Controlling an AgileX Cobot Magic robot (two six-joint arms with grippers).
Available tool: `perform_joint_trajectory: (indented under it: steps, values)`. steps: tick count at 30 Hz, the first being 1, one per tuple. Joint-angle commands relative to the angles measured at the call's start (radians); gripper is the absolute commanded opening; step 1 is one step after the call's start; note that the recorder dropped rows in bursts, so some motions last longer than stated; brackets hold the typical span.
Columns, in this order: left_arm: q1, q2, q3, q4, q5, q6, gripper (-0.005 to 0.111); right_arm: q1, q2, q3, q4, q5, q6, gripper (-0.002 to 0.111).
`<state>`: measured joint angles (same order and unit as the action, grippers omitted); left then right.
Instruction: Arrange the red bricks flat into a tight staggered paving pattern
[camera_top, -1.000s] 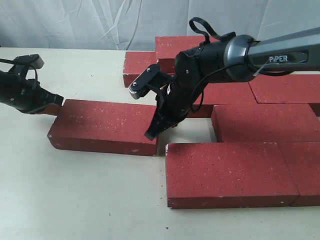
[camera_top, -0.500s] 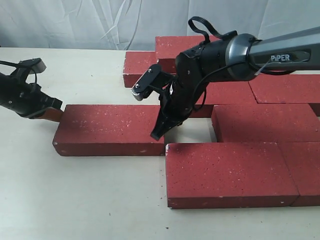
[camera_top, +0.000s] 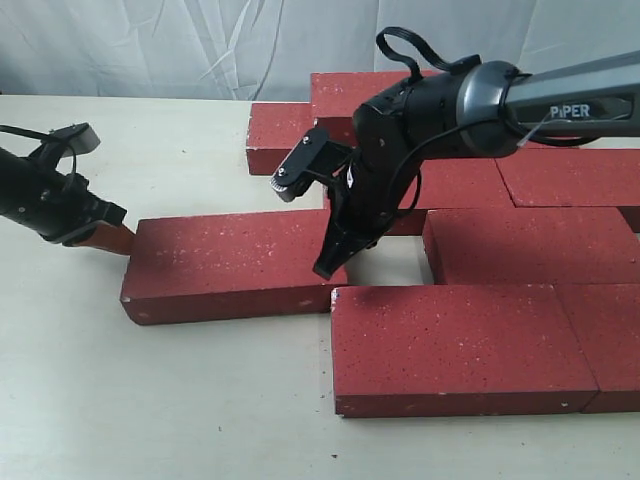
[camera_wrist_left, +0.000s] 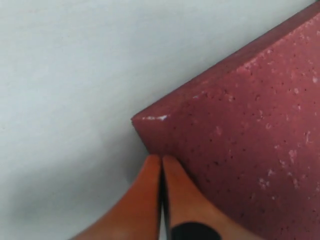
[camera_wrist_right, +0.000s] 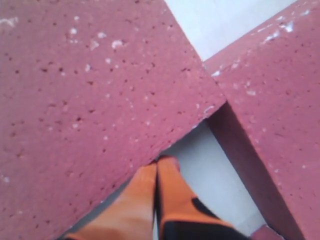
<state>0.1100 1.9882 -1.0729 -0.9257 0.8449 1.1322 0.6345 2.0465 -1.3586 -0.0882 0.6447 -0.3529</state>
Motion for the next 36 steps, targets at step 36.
perform_joint_trajectory:
  steps: [36]
  values:
    - [-0.013, -0.029, 0.003, -0.083, -0.011, 0.055, 0.000, -0.012, -0.150, 0.057, -0.409, 0.160, 0.397, -0.001]
